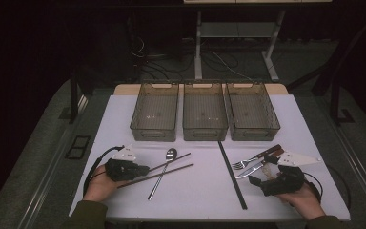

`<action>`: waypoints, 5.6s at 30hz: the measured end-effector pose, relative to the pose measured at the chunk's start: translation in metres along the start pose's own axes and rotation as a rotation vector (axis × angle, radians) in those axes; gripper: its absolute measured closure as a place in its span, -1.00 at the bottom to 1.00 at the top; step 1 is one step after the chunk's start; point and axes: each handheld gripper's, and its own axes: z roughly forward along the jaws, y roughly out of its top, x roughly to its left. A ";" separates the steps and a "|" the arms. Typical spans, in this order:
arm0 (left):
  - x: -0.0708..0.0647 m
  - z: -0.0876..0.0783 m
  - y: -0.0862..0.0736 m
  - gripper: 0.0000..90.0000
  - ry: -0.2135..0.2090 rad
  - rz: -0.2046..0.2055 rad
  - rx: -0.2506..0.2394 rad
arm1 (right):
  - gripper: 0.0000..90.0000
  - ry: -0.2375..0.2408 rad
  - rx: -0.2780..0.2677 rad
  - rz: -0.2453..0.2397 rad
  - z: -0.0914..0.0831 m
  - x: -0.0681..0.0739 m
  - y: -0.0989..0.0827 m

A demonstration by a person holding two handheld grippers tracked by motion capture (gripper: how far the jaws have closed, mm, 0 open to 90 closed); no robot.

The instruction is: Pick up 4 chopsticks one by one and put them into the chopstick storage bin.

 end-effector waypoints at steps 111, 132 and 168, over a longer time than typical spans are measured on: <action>0.081 -0.019 0.112 0.89 0.218 -0.226 -0.284 | -0.99 -0.005 0.003 0.011 0.002 -0.002 -0.001; 0.126 0.004 0.114 0.89 0.346 -0.361 -0.234 | -0.99 -0.002 0.009 0.012 0.002 -0.001 -0.001; 0.128 0.016 0.115 0.33 0.403 -0.380 -0.166 | -0.99 -0.001 0.006 0.008 0.002 -0.001 -0.001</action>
